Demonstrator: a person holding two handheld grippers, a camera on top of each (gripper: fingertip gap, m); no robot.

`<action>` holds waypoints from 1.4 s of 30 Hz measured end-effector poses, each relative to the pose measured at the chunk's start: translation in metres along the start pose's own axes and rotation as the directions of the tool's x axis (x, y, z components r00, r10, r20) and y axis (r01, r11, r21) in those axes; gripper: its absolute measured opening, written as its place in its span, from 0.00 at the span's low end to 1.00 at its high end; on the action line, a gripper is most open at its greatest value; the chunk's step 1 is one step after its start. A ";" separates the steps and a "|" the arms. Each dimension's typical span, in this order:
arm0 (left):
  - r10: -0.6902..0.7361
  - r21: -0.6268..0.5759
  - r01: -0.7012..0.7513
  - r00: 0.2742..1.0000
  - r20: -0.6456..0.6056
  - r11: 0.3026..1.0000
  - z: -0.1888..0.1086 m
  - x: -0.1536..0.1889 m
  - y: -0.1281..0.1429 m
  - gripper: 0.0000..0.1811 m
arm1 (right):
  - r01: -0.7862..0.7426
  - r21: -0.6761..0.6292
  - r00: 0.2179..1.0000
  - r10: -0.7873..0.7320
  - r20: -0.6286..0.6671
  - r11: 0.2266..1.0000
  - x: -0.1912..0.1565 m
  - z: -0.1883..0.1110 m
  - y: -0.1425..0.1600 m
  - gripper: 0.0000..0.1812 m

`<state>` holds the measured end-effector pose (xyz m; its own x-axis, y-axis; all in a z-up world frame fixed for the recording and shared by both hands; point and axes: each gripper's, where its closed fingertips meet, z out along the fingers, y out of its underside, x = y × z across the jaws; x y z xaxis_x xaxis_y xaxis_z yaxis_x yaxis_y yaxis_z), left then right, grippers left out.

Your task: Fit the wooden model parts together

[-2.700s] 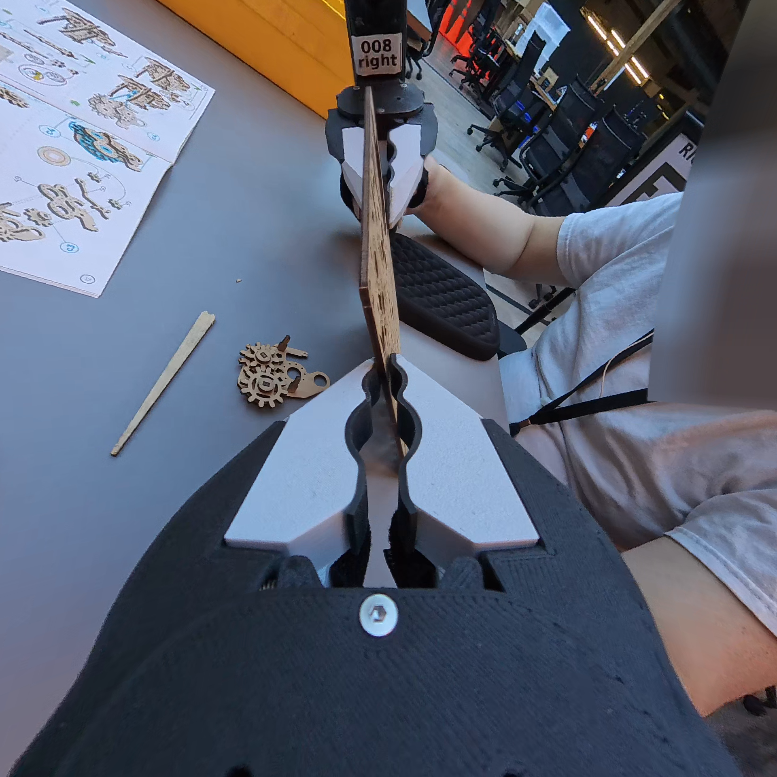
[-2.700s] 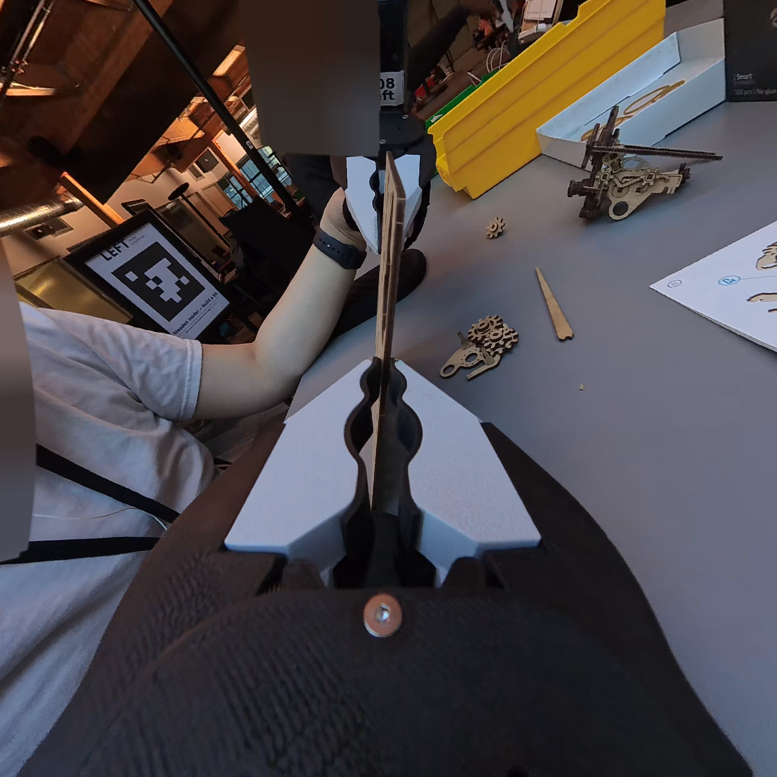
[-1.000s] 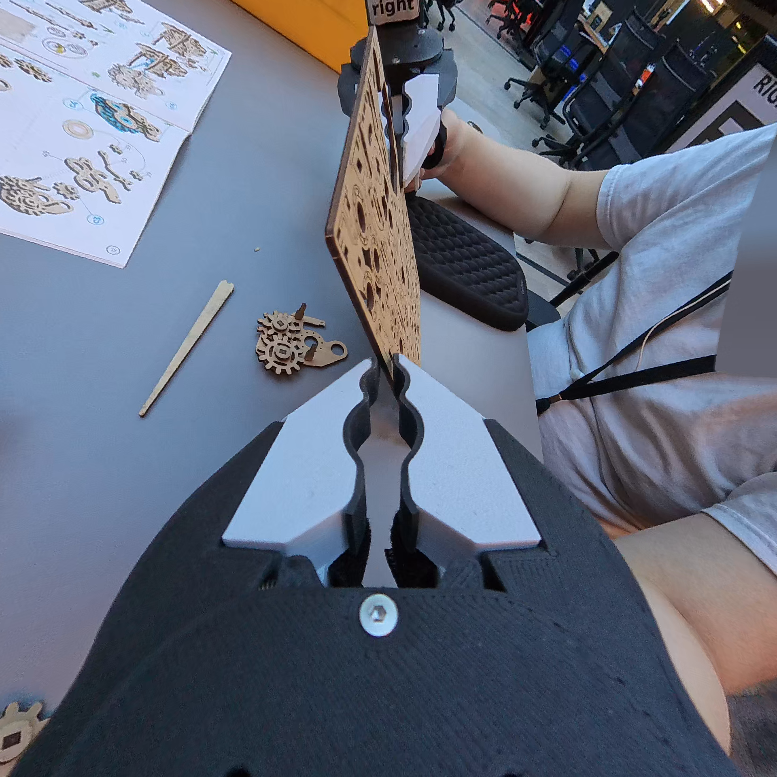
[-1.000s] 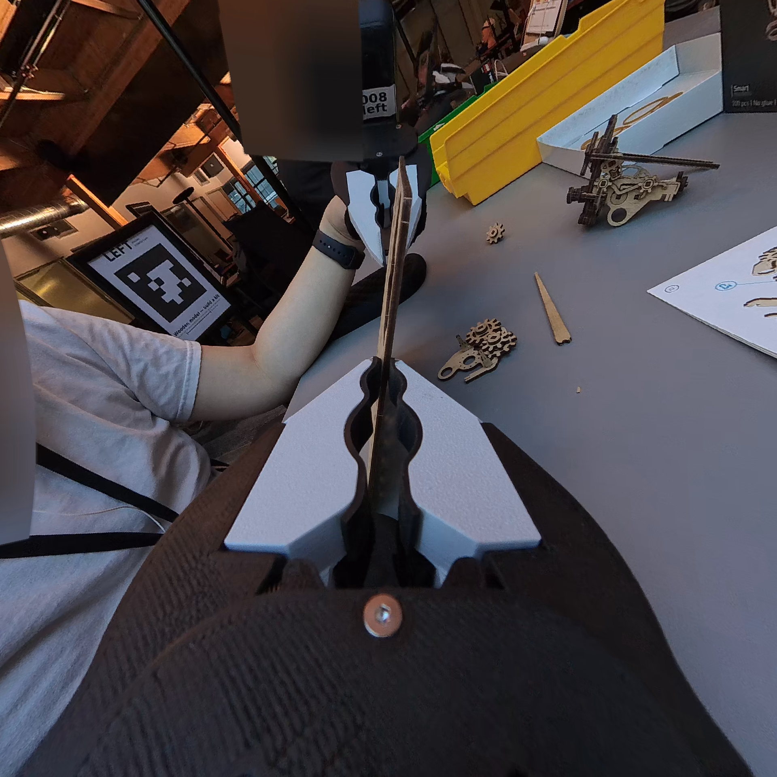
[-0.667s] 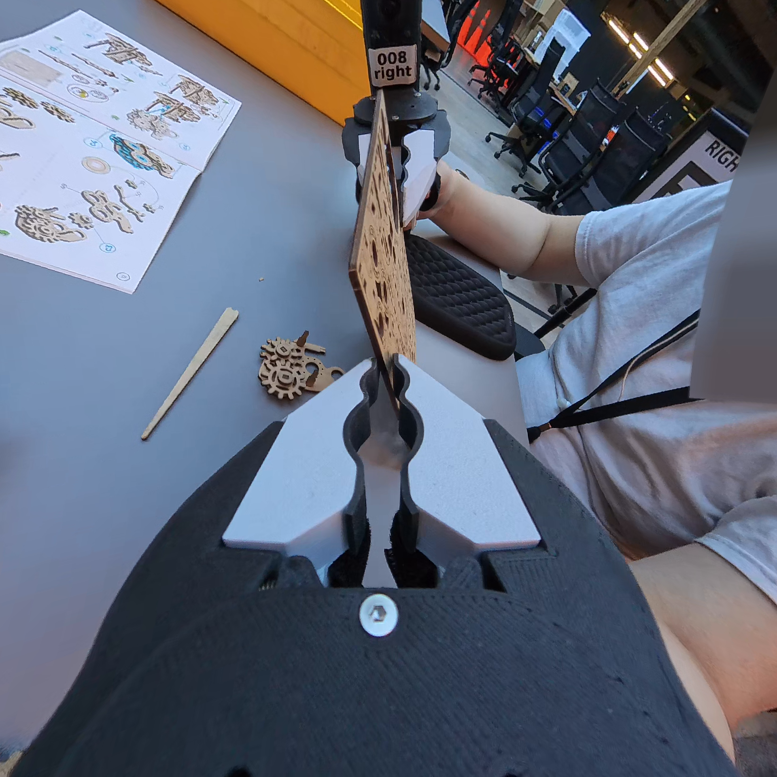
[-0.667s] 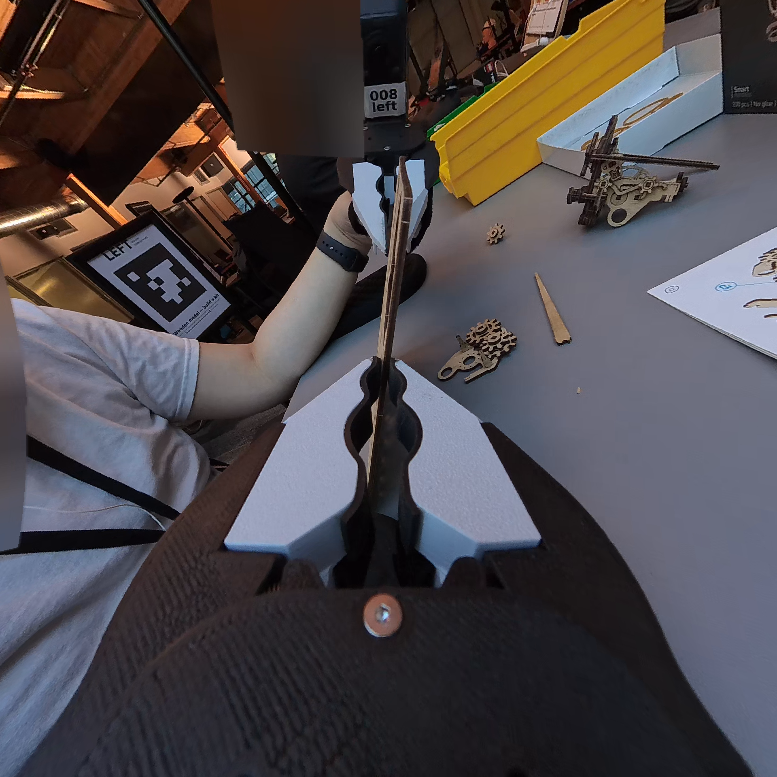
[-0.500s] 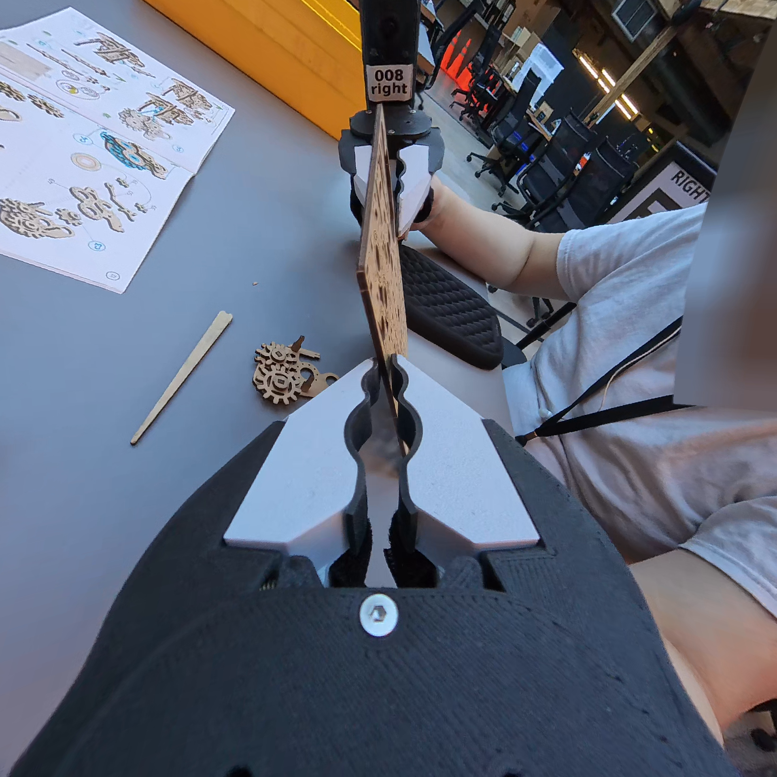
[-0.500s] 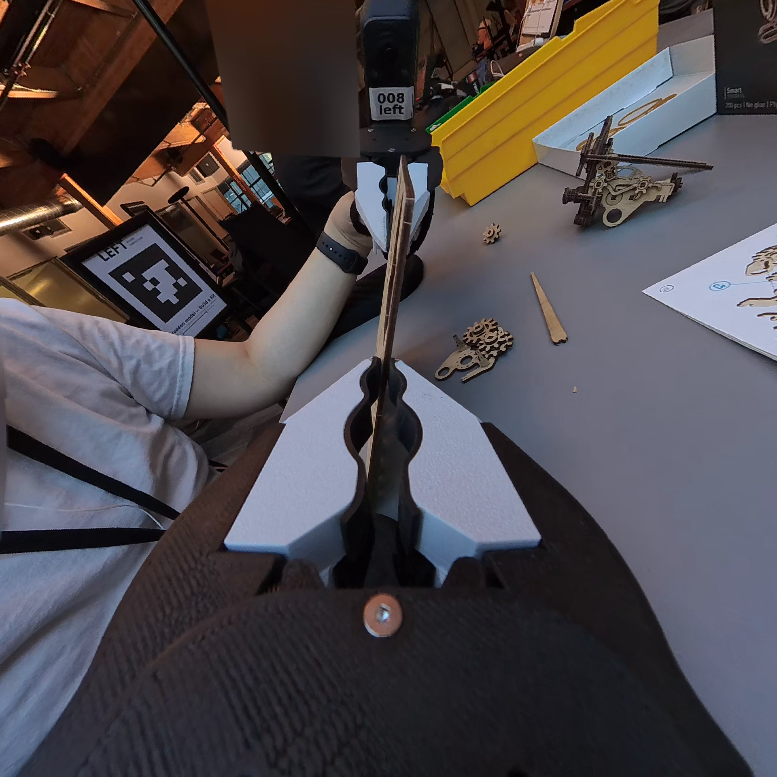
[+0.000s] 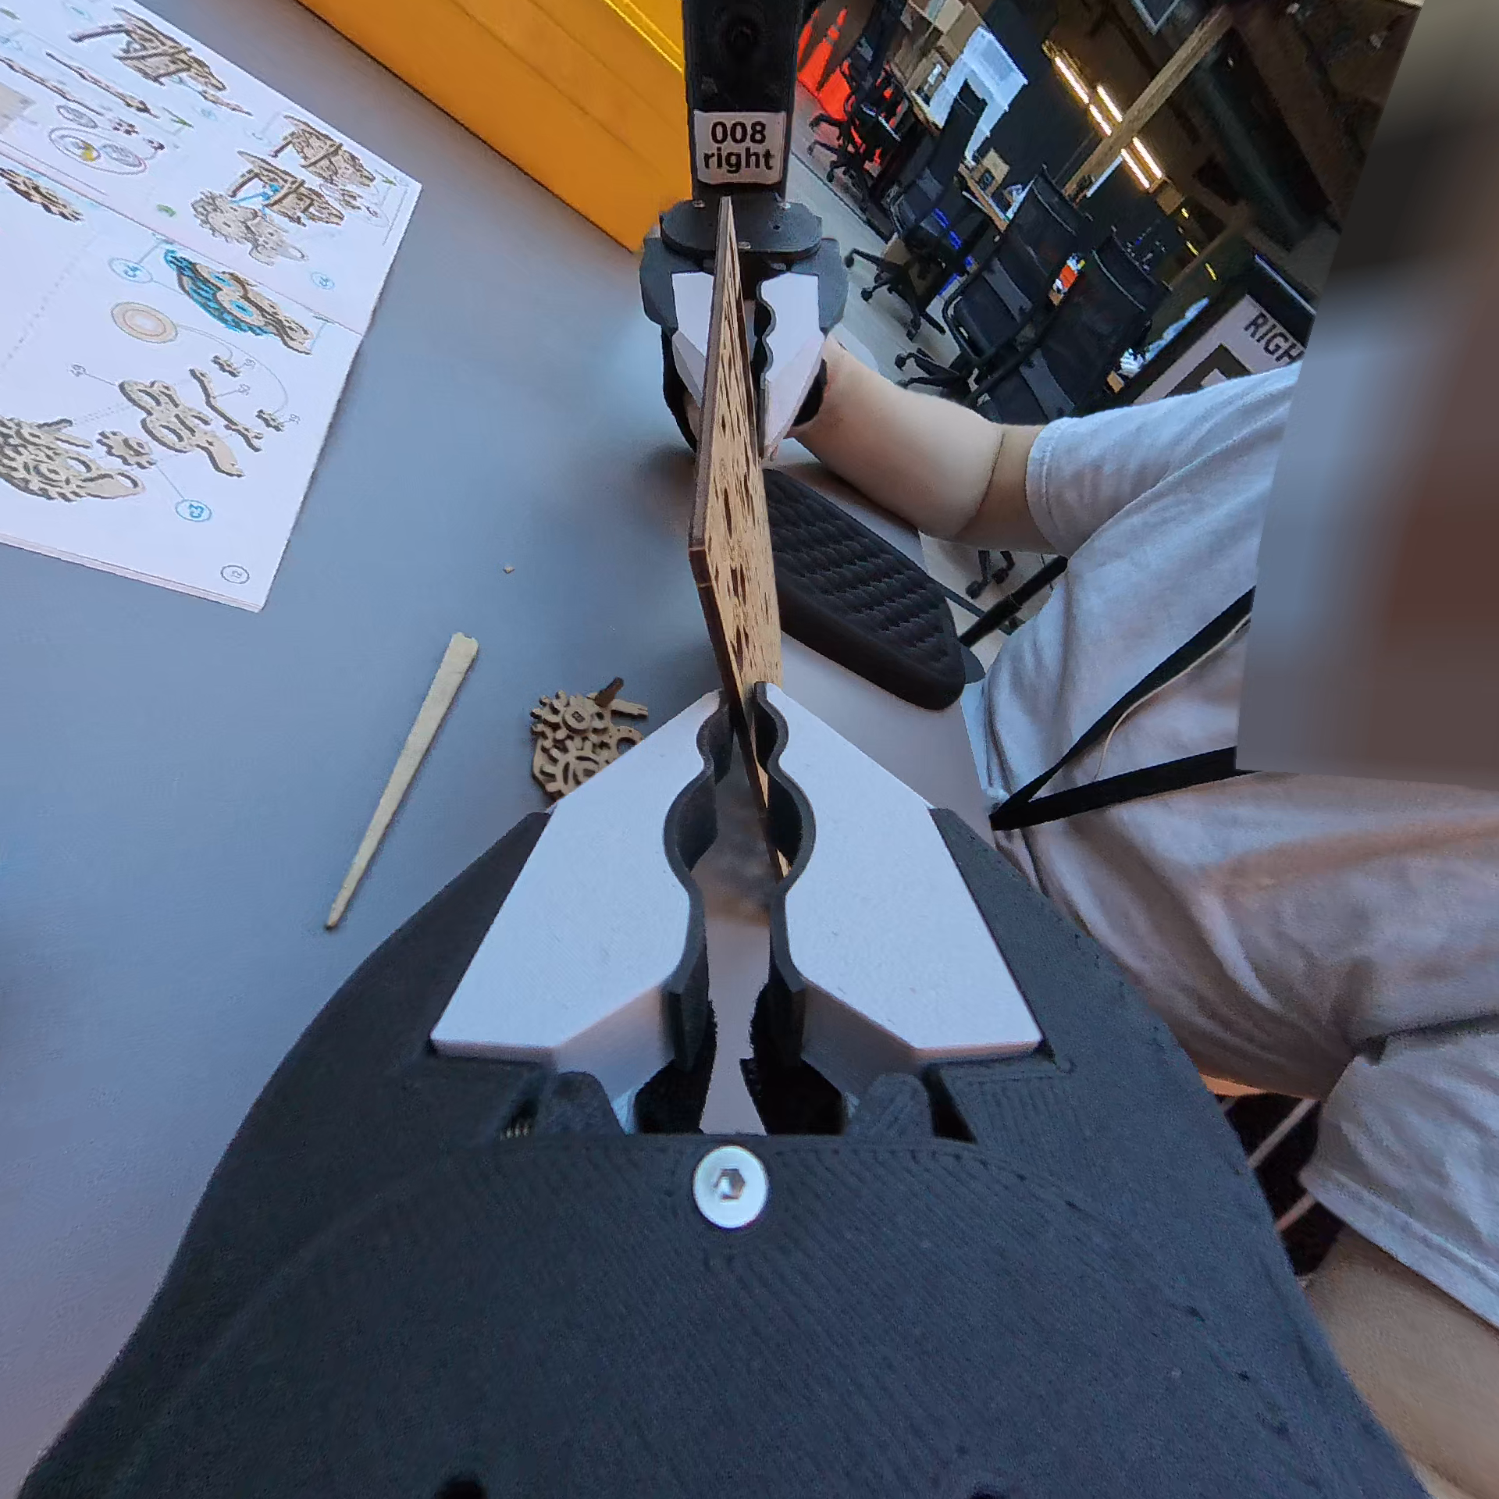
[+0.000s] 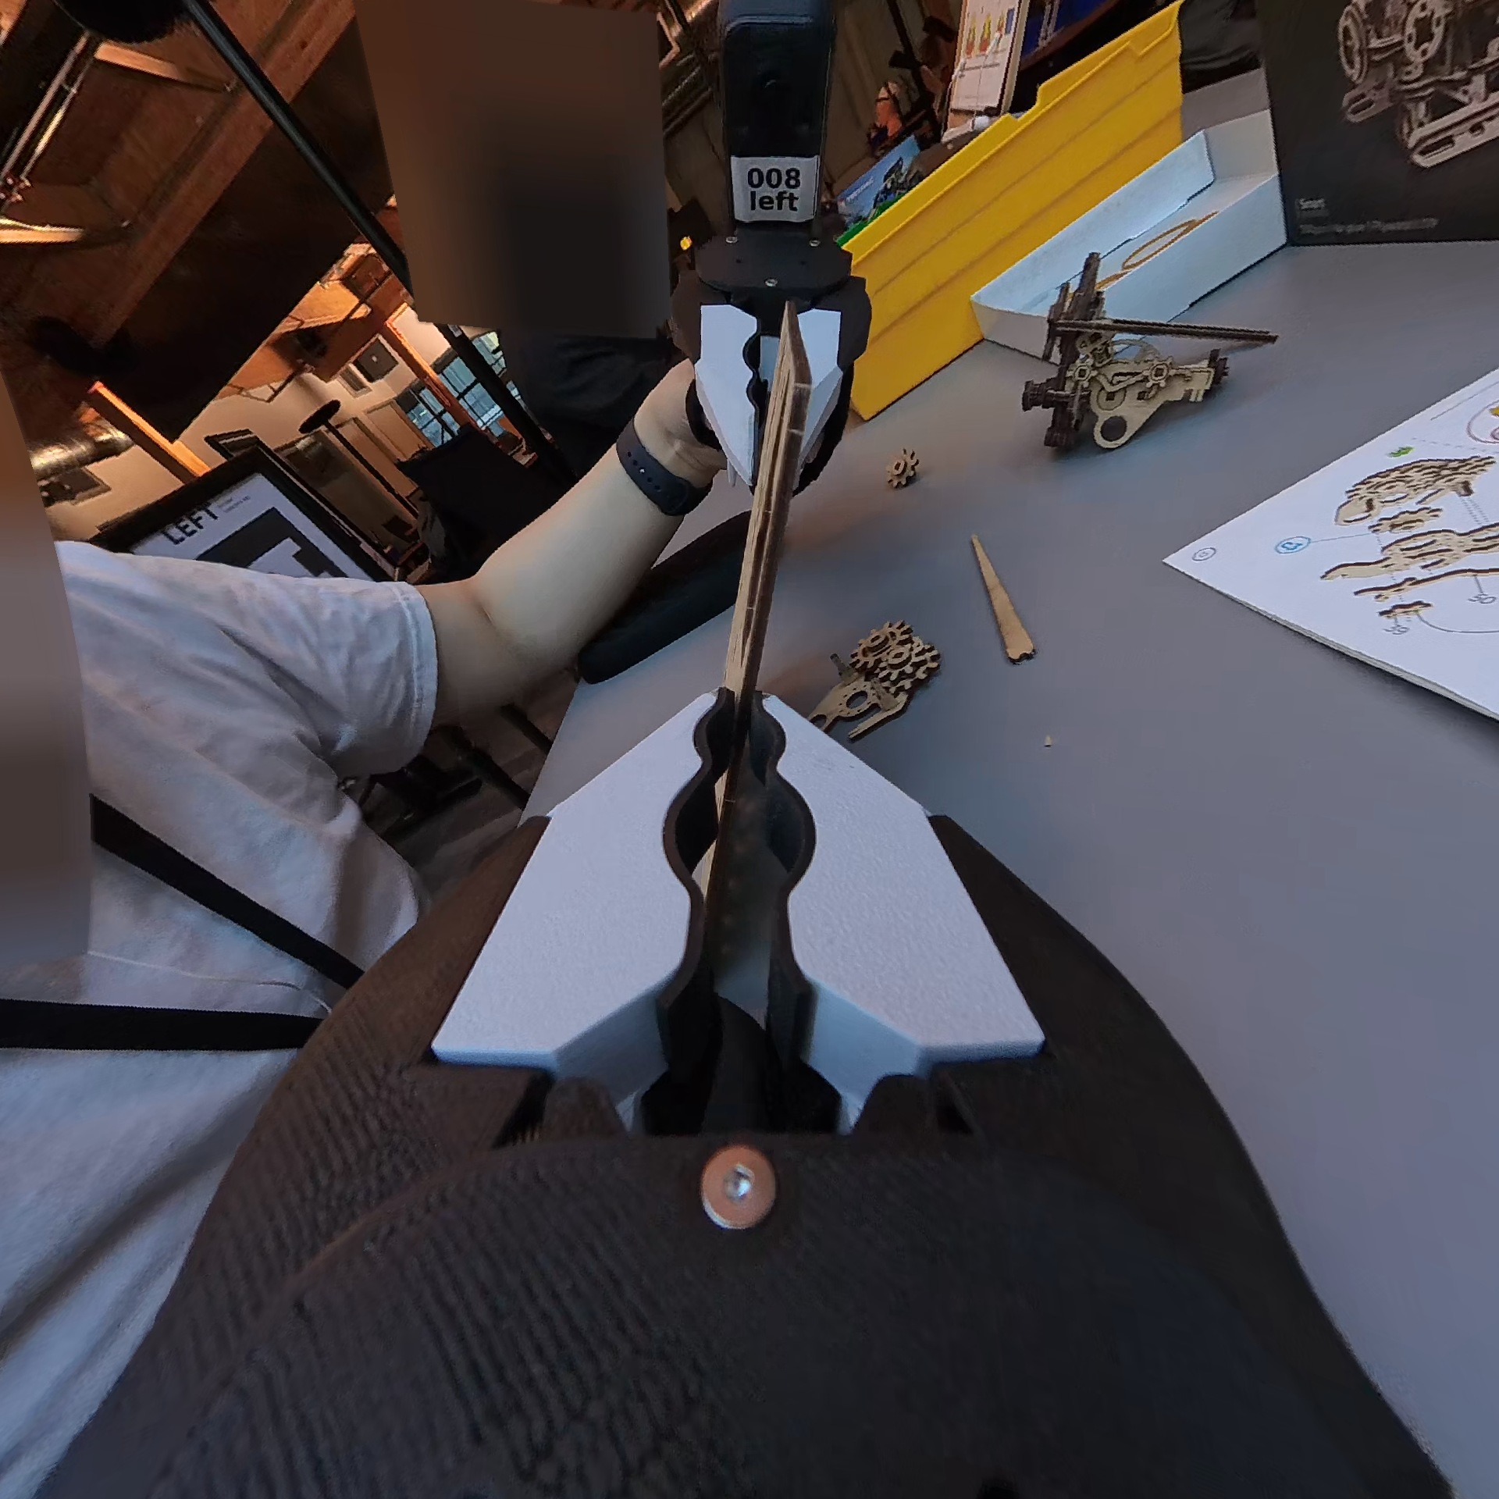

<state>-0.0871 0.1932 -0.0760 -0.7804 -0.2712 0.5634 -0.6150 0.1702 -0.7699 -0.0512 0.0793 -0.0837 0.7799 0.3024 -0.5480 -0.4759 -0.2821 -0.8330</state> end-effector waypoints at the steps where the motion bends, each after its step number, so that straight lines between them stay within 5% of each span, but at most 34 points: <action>1: -0.008 0.001 0.008 1.000 -0.005 1.000 0.000 -0.004 -0.002 0.01 | -0.004 0.008 1.000 0.004 -0.006 1.000 0.002 -0.001 -0.001 0.01; 13: -0.045 0.195 0.042 0.999 0.009 0.980 0.003 -0.016 -0.013 0.01 | -0.055 0.026 0.998 0.053 0.040 0.998 0.013 0.002 -0.003 0.01; 42: -0.089 0.118 0.098 0.993 -0.079 0.988 0.015 -0.012 0.004 0.01 | -0.129 0.019 0.990 0.128 0.056 0.991 0.018 0.002 -0.001 0.01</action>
<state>-0.0789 0.1829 -0.0904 -0.7291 -0.2096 0.6515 -0.6708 0.0299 -0.7411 -0.0374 0.0864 -0.0926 0.6886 0.3144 -0.6535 -0.5802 -0.3017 -0.7565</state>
